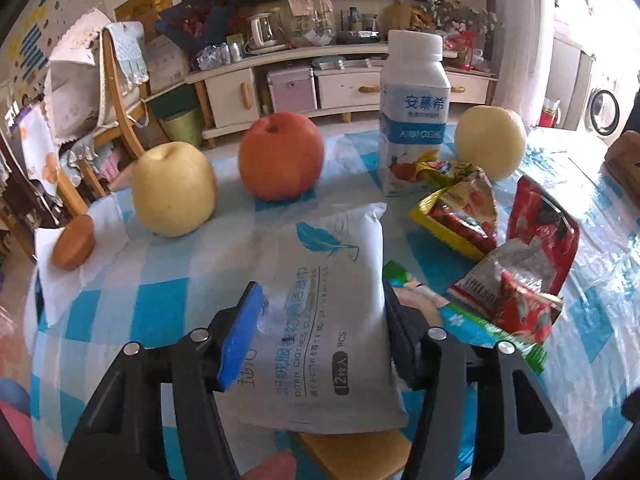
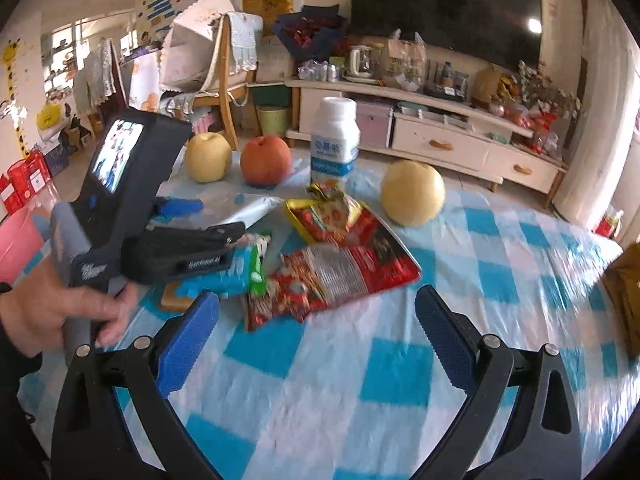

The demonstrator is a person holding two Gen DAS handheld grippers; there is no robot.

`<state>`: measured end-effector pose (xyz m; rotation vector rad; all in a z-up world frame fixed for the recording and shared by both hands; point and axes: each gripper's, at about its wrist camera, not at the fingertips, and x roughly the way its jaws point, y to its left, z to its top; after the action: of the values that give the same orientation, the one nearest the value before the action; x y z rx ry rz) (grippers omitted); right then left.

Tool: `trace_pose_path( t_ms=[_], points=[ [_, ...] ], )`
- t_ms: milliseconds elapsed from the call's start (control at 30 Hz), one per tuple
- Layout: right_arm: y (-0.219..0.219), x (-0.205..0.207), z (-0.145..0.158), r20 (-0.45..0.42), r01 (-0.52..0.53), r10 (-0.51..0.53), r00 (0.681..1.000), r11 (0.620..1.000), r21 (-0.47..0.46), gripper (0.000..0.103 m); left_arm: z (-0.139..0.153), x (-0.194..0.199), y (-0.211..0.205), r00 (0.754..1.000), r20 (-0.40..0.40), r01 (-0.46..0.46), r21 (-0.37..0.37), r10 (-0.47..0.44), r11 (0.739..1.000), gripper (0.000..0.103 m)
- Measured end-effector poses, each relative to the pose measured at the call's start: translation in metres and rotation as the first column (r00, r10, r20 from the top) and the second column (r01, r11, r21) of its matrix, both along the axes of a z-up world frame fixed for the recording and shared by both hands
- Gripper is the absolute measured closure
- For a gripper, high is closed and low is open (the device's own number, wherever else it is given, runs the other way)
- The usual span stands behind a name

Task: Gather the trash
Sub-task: 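Lower the left tool onto the white wipes packet while the right tool lowers onto the blue cartoon snack packet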

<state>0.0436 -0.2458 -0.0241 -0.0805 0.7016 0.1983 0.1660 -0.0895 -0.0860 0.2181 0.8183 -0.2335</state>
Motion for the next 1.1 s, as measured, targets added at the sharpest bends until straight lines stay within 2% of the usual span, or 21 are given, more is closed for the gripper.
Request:
trace_pose_path(
  t_ms=[133, 367, 567, 667, 767, 867, 900, 933, 1100],
  points=[
    [0.018, 0.014, -0.001, 0.027, -0.044, 0.044, 0.999, 0.999, -0.015, 0.004, 0.001, -0.005, 0.015, 1.0, 0.018, -0.016, 0.002, 0.016, 1.0, 0.051],
    [0.052, 0.037, -0.008, 0.015, -0.136, 0.137, 0.99, 0.99, -0.043, 0.004, 0.005, -0.011, 0.065, 0.997, 0.028, -0.075, 0.0, 0.075, 0.997, 0.052],
    [0.087, 0.058, -0.021, -0.037, -0.171, 0.168, 0.985, 0.983, -0.07, 0.004, 0.011, -0.015, 0.112, 0.987, 0.026, -0.159, 0.005, 0.158, 0.987, 0.054],
    [0.1, 0.071, -0.036, -0.089, -0.162, 0.154, 0.984, 0.982, -0.093, 0.004, 0.012, -0.018, 0.125, 0.985, 0.025, -0.173, -0.002, 0.173, 0.985, 0.054],
    [0.1, 0.079, -0.053, -0.146, -0.14, 0.129, 0.981, 0.988, -0.069, 0.005, 0.011, -0.021, 0.128, 0.984, 0.026, -0.175, -0.001, 0.175, 0.985, 0.054],
    [0.099, 0.083, -0.06, -0.164, -0.148, 0.141, 0.976, 0.988, -0.033, 0.017, 0.009, -0.022, 0.129, 0.984, 0.026, -0.178, -0.014, 0.179, 0.984, 0.054],
    [0.1, 0.082, -0.059, -0.156, -0.144, 0.136, 0.978, 0.989, -0.04, 0.025, 0.008, -0.022, 0.129, 0.984, 0.027, -0.178, -0.015, 0.179, 0.984, 0.054],
    [0.099, 0.083, -0.057, -0.146, -0.138, 0.129, 0.981, 0.989, -0.052, 0.038, 0.008, -0.023, 0.129, 0.983, 0.03, -0.178, -0.012, 0.179, 0.984, 0.054],
    [0.095, 0.082, -0.056, -0.145, -0.134, 0.128, 0.981, 0.99, -0.037, 0.047, 0.008, -0.025, 0.129, 0.983, 0.029, -0.179, -0.024, 0.18, 0.983, 0.054]
  ],
)
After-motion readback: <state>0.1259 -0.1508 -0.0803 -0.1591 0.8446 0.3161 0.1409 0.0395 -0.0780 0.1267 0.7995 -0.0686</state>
